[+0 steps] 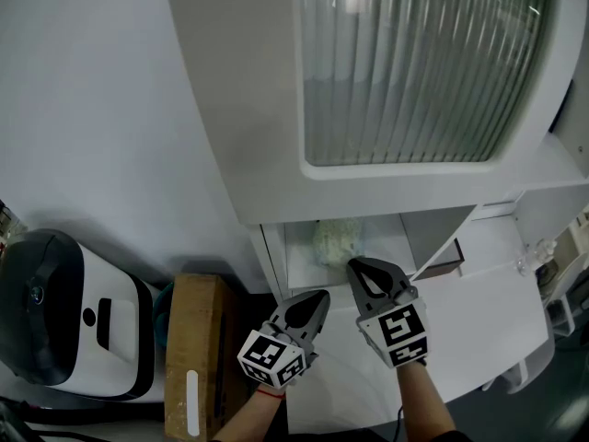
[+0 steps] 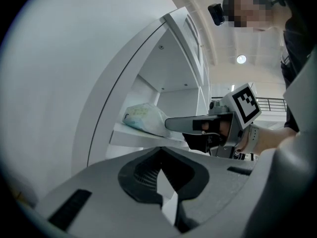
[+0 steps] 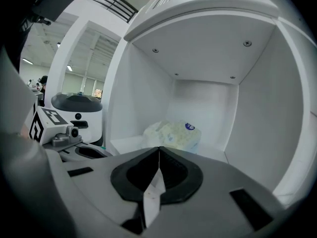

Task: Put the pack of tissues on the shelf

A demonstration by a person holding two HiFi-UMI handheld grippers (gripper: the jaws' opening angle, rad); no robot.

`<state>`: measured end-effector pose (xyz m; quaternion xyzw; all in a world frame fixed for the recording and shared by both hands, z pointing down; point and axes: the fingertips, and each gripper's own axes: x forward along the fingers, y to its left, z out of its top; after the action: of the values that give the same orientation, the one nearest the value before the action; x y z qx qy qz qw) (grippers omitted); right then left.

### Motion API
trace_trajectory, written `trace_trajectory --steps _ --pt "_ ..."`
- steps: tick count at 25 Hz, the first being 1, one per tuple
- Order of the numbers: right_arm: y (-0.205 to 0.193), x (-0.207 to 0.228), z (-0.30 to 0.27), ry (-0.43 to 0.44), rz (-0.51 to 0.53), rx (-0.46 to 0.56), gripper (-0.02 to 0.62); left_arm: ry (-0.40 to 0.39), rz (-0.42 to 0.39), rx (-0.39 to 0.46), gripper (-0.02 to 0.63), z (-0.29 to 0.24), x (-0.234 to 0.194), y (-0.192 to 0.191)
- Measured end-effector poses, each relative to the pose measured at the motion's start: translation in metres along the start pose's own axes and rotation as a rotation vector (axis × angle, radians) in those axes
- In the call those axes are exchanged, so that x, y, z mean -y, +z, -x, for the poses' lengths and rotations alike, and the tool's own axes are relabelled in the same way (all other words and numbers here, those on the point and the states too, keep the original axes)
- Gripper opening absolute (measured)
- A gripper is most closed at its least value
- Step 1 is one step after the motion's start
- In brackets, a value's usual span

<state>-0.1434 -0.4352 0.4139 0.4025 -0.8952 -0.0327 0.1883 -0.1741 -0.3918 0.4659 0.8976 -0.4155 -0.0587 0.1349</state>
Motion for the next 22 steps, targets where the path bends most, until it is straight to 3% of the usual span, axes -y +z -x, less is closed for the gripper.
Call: trace_trajectory --steps 22 --pt "0.005 -0.007 0.01 -0.004 -0.005 0.069 0.008 0.016 0.013 0.008 0.006 0.008 0.001 -0.002"
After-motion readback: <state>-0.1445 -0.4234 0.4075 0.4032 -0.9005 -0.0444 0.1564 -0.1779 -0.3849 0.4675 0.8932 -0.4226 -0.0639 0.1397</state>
